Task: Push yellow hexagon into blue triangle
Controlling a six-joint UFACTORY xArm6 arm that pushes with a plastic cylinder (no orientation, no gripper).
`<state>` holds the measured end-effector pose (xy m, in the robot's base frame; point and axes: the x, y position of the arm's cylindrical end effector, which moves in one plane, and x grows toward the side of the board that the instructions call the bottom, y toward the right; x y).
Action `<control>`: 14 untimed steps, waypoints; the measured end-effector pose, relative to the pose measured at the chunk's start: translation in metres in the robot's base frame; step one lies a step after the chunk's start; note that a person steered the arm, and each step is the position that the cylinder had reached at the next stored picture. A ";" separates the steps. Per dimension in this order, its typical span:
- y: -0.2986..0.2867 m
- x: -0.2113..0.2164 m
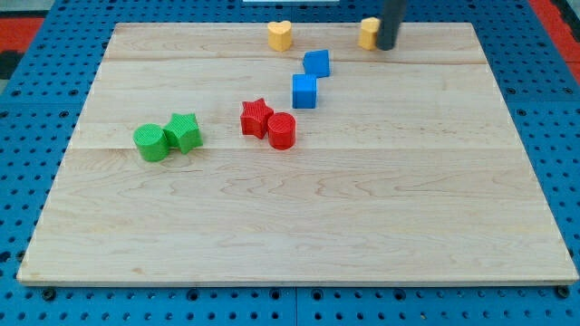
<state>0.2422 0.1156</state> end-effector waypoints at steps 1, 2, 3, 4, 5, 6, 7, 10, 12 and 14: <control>-0.035 0.000; 0.014 0.005; 0.070 0.004; 0.063 -0.046; 0.057 -0.051; 0.001 -0.049; -0.062 -0.049; -0.084 -0.050; -0.064 -0.030; -0.063 -0.024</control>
<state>0.2178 0.0524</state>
